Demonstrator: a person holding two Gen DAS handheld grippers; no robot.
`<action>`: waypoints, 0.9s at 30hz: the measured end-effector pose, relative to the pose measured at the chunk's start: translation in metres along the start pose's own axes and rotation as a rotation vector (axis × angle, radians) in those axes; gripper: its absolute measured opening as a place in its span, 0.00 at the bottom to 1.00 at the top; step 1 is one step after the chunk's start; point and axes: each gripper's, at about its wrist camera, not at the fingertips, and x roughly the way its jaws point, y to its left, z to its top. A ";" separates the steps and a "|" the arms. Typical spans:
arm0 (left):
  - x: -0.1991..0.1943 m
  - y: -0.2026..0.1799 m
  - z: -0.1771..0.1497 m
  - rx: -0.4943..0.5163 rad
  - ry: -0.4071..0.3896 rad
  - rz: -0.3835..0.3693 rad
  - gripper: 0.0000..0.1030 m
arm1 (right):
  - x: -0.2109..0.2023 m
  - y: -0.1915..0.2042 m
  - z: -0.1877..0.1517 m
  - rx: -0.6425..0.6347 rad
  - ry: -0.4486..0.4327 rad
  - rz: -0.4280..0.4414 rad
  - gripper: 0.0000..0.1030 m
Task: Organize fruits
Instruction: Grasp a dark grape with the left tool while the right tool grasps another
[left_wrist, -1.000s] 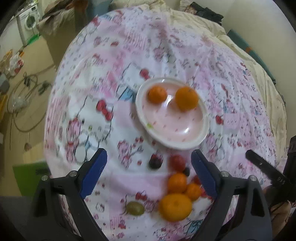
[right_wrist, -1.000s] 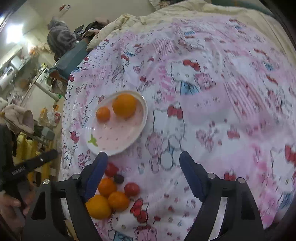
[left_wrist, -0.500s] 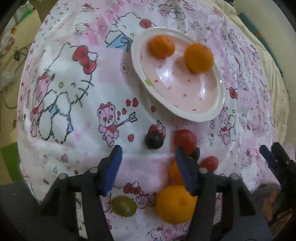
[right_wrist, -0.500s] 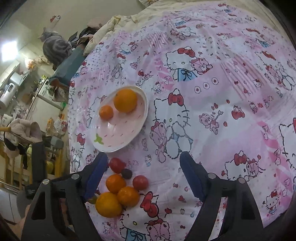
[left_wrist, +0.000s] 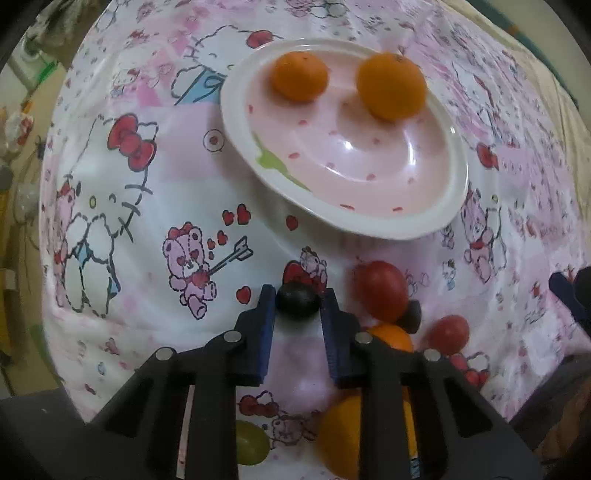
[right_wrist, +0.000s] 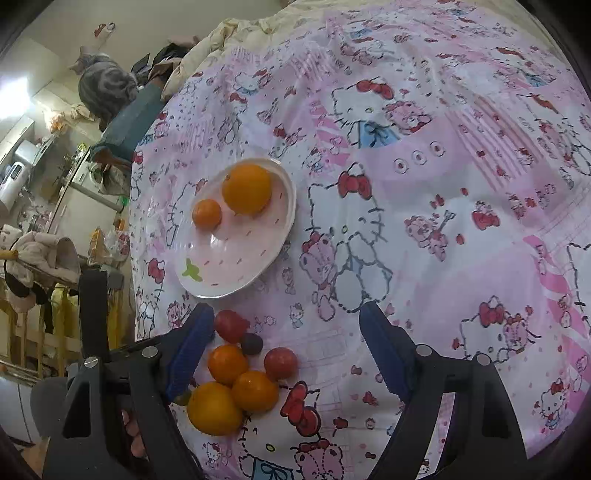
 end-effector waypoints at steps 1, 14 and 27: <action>-0.001 -0.002 -0.001 0.011 -0.007 0.006 0.20 | 0.002 0.001 0.000 -0.006 0.006 0.004 0.81; -0.065 0.026 -0.004 -0.045 -0.075 -0.106 0.19 | 0.064 0.035 0.017 -0.177 0.323 0.098 0.58; -0.062 0.040 0.001 -0.127 -0.044 -0.175 0.19 | 0.116 0.061 -0.005 -0.386 0.466 -0.052 0.33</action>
